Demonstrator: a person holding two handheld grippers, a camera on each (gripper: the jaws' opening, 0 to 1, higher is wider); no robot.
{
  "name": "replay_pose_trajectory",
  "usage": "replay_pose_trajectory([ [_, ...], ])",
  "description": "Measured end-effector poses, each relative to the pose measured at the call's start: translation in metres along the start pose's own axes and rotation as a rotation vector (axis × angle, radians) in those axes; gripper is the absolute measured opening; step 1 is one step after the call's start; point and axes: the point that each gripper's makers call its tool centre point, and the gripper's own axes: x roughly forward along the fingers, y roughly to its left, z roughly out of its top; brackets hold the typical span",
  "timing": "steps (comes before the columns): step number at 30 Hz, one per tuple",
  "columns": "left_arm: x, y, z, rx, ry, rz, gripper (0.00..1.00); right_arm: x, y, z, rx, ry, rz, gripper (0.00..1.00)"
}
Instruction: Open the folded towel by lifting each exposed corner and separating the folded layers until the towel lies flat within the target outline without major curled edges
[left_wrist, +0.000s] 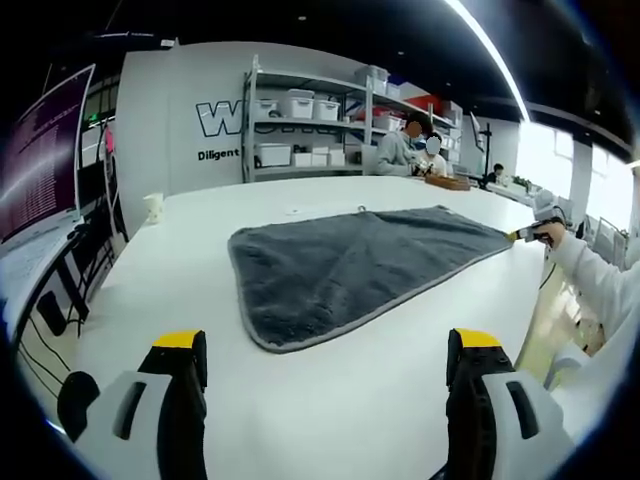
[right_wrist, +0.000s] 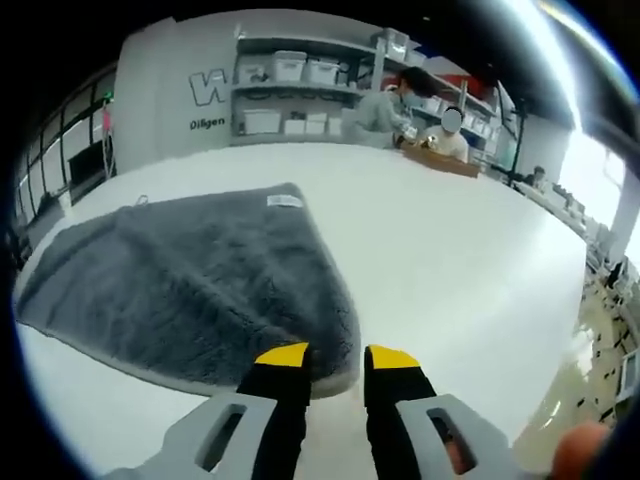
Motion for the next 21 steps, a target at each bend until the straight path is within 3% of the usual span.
replay_pose_trajectory([
  [3,0.003,0.0,-0.002,0.0,0.007,0.001,0.99,-0.013,-0.001,0.007,0.025,-0.048,-0.001,0.2],
  [5,0.004,0.0,-0.003,0.001,0.011,-0.001,0.99,-0.022,0.003,0.014,0.021,-0.084,0.008,0.28],
  [10,0.005,-0.002,-0.004,0.002,0.014,-0.006,0.99,-0.048,0.039,0.035,0.031,-0.199,0.166,0.43],
  [12,0.005,-0.001,-0.004,0.002,0.014,-0.004,0.99,-0.061,0.052,0.046,-0.026,-0.252,0.189,0.45],
  [15,0.006,-0.002,-0.005,0.007,0.021,-0.002,0.99,-0.075,0.069,0.05,-0.105,-0.276,0.186,0.44],
  [21,0.007,-0.004,-0.005,0.008,0.022,-0.01,0.99,-0.097,0.113,0.055,-0.192,-0.317,0.263,0.56],
])
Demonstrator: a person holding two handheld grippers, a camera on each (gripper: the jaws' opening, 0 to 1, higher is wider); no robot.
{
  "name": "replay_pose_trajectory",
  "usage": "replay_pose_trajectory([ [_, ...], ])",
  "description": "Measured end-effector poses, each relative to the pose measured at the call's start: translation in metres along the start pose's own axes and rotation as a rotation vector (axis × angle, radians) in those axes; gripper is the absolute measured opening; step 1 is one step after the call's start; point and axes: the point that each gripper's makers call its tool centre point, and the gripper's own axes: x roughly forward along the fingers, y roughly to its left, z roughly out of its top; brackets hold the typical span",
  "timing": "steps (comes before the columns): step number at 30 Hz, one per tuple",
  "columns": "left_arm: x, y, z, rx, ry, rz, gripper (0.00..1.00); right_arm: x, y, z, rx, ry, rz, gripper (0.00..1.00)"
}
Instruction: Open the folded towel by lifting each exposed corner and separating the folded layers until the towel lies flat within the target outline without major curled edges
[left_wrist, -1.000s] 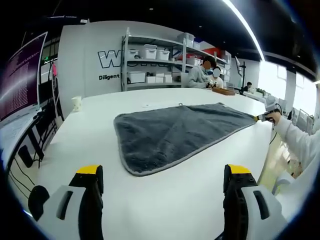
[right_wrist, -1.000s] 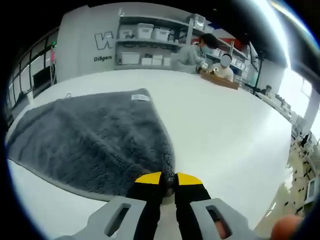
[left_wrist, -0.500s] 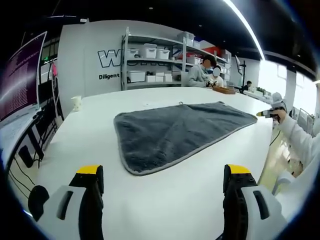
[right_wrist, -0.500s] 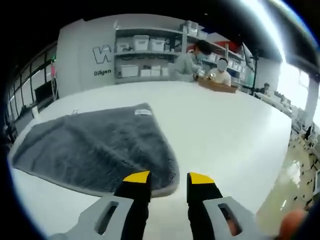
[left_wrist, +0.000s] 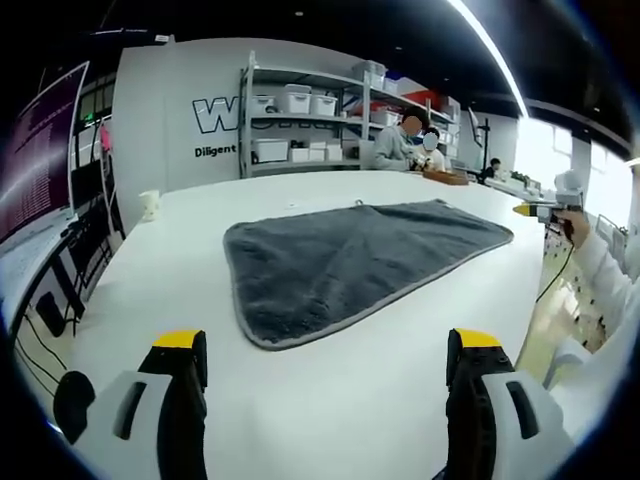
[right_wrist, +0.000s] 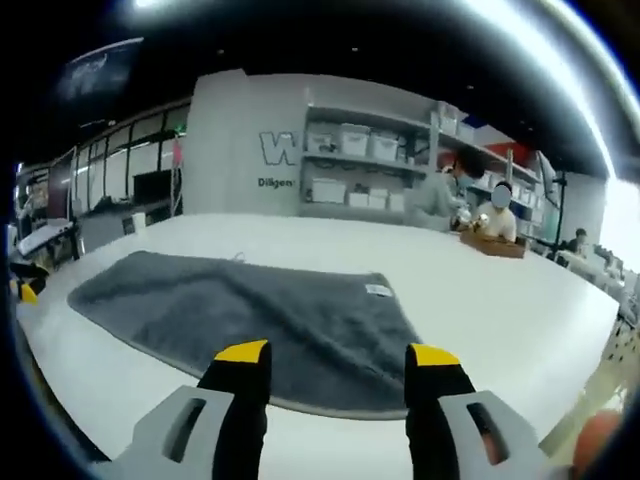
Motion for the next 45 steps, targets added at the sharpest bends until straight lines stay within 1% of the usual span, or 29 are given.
replay_pose_trajectory([
  [2,0.0,0.0,0.0,0.0,0.0,-0.001,0.99,-0.001,0.016,0.003,-0.046,0.009,0.031,0.63],
  [4,0.0,0.0,0.0,0.0,0.001,0.001,0.99,-0.003,0.033,0.008,-0.064,0.009,0.062,0.71],
  [6,0.0,0.0,0.0,0.001,-0.001,0.0,0.99,-0.005,0.047,0.013,-0.064,-0.002,0.095,0.77],
  [8,-0.001,0.0,0.001,0.0,-0.003,0.001,0.99,-0.006,0.06,0.015,-0.063,0.001,0.131,0.82],
  [10,-0.001,0.001,0.001,0.0,-0.002,0.002,0.99,-0.008,0.066,0.016,-0.045,0.01,0.144,0.87],
  [11,-0.001,0.0,0.001,0.0,-0.003,0.001,0.99,-0.008,0.07,0.018,-0.04,0.002,0.152,0.89],
  [14,-0.002,0.001,0.002,-0.001,-0.005,0.0,0.99,-0.009,0.078,0.017,-0.033,0.013,0.159,1.0],
  [15,-0.002,0.001,0.002,-0.001,-0.005,-0.001,0.99,-0.009,0.079,0.017,-0.034,0.014,0.159,0.98],
  [21,-0.003,0.002,0.002,-0.003,-0.008,0.001,0.99,-0.013,0.09,0.018,-0.064,0.016,0.188,0.99],
  [28,-0.004,0.0,0.002,0.0,-0.01,-0.002,0.99,-0.017,0.097,0.018,-0.089,0.019,0.203,0.99],
  [32,-0.003,0.0,0.002,0.002,-0.008,-0.003,0.99,-0.021,0.099,0.018,-0.09,0.015,0.207,0.99],
  [38,-0.003,0.0,0.002,0.0,-0.008,-0.002,0.99,-0.027,0.1,0.012,-0.088,0.02,0.209,0.99],
  [45,-0.003,0.002,0.001,-0.006,-0.011,0.002,0.99,-0.033,0.098,-0.002,-0.091,0.025,0.191,0.99],
])
